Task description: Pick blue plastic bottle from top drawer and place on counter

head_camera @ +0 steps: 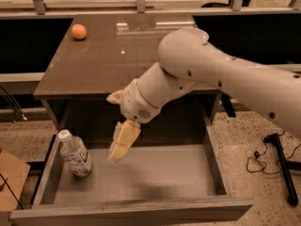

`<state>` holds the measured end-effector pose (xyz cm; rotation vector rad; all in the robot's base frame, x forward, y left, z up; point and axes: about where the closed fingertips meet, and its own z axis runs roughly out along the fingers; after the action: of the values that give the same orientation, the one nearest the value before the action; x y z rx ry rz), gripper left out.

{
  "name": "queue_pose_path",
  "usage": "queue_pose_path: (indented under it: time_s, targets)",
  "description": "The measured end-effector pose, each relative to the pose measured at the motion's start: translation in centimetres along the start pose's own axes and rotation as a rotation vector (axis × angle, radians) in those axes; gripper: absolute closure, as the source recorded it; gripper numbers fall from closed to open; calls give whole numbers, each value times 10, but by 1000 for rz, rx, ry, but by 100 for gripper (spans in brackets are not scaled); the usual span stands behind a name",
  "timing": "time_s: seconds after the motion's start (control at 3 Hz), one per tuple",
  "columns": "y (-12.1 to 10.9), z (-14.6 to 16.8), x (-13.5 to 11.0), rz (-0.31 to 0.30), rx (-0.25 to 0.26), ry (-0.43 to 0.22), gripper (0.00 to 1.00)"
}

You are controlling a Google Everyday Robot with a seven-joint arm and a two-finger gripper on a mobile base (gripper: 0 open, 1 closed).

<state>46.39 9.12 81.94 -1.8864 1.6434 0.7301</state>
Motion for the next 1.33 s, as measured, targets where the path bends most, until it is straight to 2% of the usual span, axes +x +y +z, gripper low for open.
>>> queue_pose_path:
  time_s: [0.67, 1.0, 1.33]
  targets:
    - [-16, 83, 11, 25, -68, -122, 0]
    - [-16, 121, 8, 42, -107, -205, 0]
    - [-8, 160, -6, 55, -161, -292, 0]
